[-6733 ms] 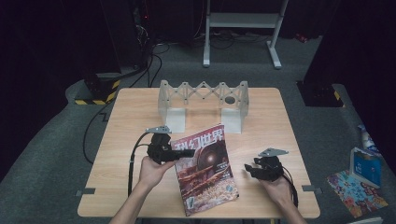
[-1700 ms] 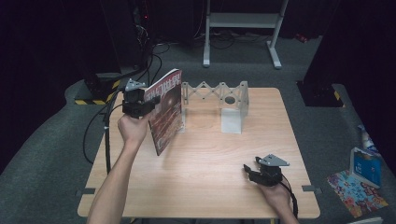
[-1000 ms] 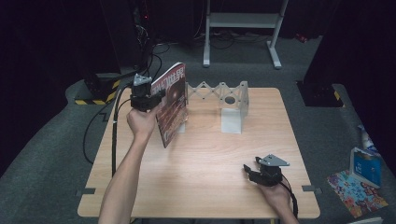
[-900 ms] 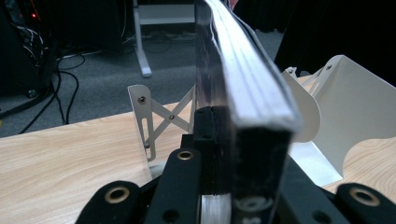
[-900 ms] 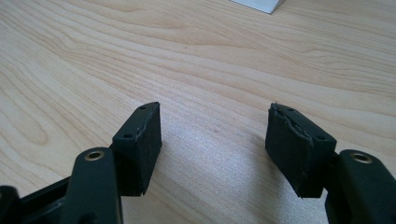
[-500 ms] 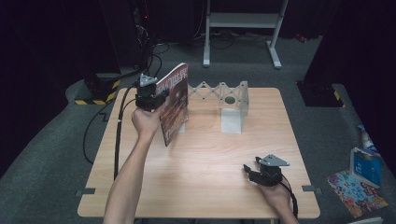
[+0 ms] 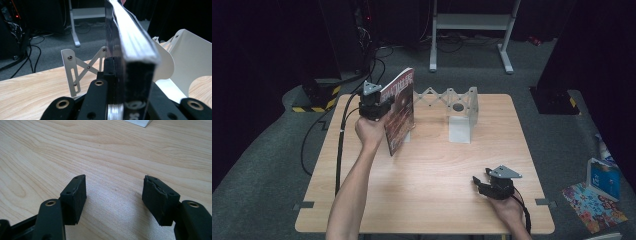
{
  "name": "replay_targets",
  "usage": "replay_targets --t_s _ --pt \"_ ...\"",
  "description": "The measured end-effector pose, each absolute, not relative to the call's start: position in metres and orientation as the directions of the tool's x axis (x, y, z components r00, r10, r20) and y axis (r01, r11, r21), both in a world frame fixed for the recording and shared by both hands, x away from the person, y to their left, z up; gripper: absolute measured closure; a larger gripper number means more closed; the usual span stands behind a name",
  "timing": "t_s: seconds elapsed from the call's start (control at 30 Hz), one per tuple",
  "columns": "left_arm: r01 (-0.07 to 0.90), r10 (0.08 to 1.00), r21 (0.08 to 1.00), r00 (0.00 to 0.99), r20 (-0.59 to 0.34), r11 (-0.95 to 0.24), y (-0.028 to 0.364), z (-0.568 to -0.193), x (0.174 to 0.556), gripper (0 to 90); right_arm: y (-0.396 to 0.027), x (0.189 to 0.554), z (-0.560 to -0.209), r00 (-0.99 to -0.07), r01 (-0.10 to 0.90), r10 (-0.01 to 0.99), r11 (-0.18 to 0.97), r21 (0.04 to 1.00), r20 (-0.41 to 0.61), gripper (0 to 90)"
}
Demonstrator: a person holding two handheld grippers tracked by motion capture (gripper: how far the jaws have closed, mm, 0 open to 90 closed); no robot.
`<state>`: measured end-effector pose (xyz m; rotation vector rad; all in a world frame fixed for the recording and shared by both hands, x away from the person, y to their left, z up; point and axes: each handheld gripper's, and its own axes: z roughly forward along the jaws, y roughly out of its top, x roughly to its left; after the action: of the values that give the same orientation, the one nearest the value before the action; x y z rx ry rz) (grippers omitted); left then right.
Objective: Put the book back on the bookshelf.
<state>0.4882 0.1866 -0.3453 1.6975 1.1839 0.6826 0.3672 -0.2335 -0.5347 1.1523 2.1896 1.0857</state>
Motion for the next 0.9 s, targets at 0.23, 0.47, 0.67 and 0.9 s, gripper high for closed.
replay_targets --t_s 0.23,0.47,0.67,0.9 --pt "0.444 0.921 0.889 0.382 -0.073 -0.113 0.192 -0.345 0.486 83.5 -0.233 0.367 -0.535 -0.558 0.489 0.83 0.345 0.801 -0.017 36.1" --pt "0.495 0.913 0.854 0.404 -0.063 -0.161 0.191 -0.341 0.487 83.2 -0.233 0.367 -0.535 -0.559 0.488 0.829 0.345 0.802 -0.017 36.0" --pt "0.549 0.914 0.82 0.397 -0.086 -0.162 0.197 -0.34 0.485 83.2 -0.233 0.367 -0.535 -0.558 0.488 0.83 0.345 0.802 -0.018 36.0" --pt "0.596 0.914 0.784 0.393 -0.099 -0.172 0.203 -0.338 0.486 83.1 -0.233 0.367 -0.535 -0.559 0.487 0.829 0.346 0.802 -0.018 35.9"
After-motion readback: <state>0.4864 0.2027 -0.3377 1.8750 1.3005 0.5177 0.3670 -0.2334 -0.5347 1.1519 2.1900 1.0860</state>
